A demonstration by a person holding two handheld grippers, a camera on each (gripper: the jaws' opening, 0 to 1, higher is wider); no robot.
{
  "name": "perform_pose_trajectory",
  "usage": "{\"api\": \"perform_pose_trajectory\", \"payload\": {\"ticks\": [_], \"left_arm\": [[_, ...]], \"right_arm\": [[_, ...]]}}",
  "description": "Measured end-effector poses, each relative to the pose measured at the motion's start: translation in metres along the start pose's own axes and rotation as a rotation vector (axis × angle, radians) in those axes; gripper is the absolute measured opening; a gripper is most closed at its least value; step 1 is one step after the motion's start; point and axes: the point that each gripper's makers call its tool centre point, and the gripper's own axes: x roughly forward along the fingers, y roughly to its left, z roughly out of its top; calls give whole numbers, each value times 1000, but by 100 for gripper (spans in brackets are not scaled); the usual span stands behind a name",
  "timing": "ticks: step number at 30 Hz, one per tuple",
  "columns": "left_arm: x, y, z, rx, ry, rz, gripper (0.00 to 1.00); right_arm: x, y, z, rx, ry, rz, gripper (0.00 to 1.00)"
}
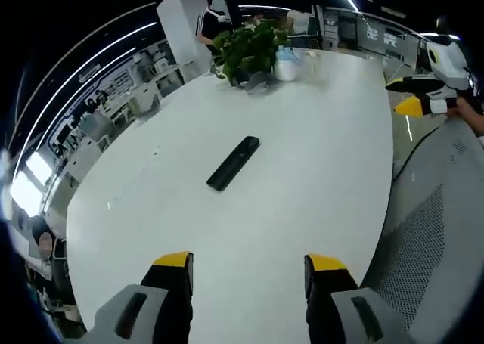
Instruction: Press the specified remote control buttons in sequence, fully releasing each button before pressing the next.
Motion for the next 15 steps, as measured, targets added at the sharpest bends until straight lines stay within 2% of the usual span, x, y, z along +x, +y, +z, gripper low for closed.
{"api": "perform_pose_trajectory", "payload": {"ticks": [15], "left_arm": [[29,4,5,142,78,-101,61]], "right_arm": [[2,-1,-3,0,16,1,61]]}}
